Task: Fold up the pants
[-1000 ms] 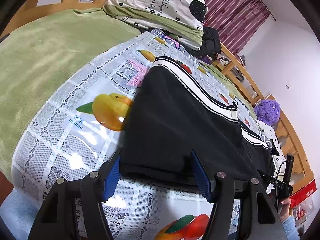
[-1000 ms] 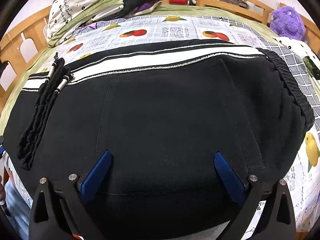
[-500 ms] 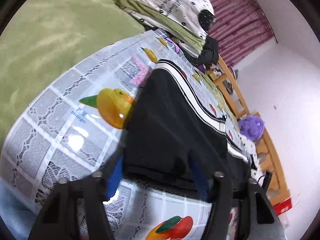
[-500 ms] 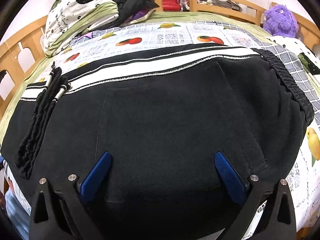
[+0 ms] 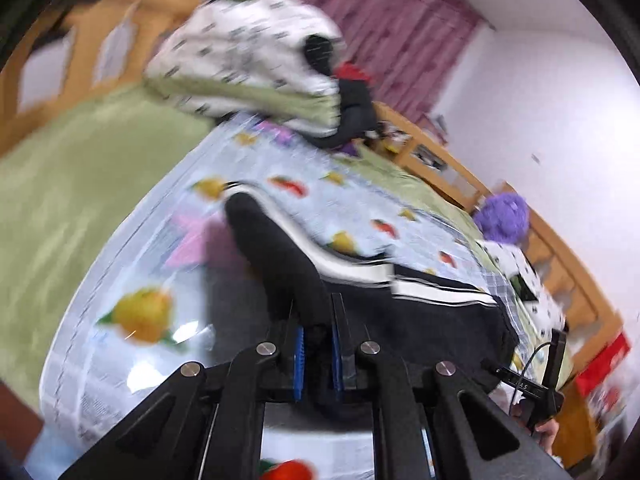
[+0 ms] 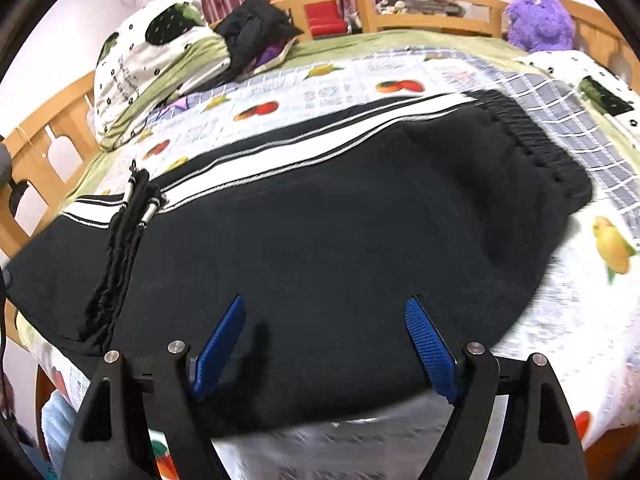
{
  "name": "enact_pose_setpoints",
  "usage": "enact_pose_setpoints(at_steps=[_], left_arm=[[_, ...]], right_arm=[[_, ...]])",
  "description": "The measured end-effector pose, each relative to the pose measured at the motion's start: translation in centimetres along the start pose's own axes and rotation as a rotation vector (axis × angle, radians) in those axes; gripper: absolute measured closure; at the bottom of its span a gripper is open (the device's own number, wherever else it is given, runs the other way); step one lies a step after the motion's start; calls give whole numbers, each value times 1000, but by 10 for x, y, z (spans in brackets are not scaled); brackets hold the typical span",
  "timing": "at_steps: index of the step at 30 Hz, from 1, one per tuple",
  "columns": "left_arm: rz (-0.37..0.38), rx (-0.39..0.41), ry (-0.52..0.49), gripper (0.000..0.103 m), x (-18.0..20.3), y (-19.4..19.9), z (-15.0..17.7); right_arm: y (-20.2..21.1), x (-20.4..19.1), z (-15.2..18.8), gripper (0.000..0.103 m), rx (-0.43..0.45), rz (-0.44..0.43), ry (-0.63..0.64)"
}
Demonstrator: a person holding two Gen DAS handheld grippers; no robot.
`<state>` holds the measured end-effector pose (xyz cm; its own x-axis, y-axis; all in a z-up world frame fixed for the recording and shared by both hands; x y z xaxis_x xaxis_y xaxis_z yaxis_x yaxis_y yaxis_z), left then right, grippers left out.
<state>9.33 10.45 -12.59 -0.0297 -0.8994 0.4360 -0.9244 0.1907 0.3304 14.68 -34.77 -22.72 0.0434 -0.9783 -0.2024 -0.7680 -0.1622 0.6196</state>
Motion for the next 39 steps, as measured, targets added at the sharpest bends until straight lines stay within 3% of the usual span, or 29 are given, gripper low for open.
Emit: enact_pose_setpoints(at_steps=[5,9,13,16,18,20,21,23,26,30,32,33,34,35,39], left_arm=[[173,-45,-101,93,108,-29,5],[272,-135,-158,93,178,-65,48],[290,-282,-116,94,202,-102,109],[275,-369,-76,93,195,-110,142],[292,-380,-29,91,188,-103,144],[347,-395,-12,72,183,-85,135],[373,-389,-20,67,181,-74,129],[313,-311,-85,52,163,-50,111],[195,-248,-149,49,123,-29,94],[92,-268,-30,49,55,-13,91],[54,-279,32,49,29,-8,93],[37,-281,62,49,17,-4,93],[27,-282,89,49,8,-2,93],[25,-281,107,49,3,-1,93],[32,-278,102,49,9,-4,90]], right_arm=[[39,29,-11,21,73,15,40],[67,58,-12,21,84,31,32],[86,82,-3,21,68,31,-12],[93,82,7,21,55,-2,-43],[92,74,12,21,50,-41,-62],[86,61,13,21,46,-81,-76],[81,51,11,21,44,-110,-85],[71,26,6,21,44,-180,-109],[51,-16,-7,21,45,-284,-141],[11,-65,-9,21,1,-368,-181],[-17,-84,0,32,-70,-388,-221],[-33,-93,8,61,-129,-394,-235],[-40,-100,12,79,-166,-408,-236],[-43,-105,13,82,-182,-408,-222],[-12,-98,-33,85,-7,-364,-100]])
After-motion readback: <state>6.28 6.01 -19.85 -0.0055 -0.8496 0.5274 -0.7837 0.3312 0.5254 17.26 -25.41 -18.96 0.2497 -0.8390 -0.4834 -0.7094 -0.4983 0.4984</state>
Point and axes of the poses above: each gripper's, at about its wrist camera, not at the fingertips, and y roughly against the way its jaws point, x to its right, z to its underside, the point moved 8 cm from there along -y, roughly the way its jaws point, and after that the axes turned 13 degrees about x, right-handed, at the moved point
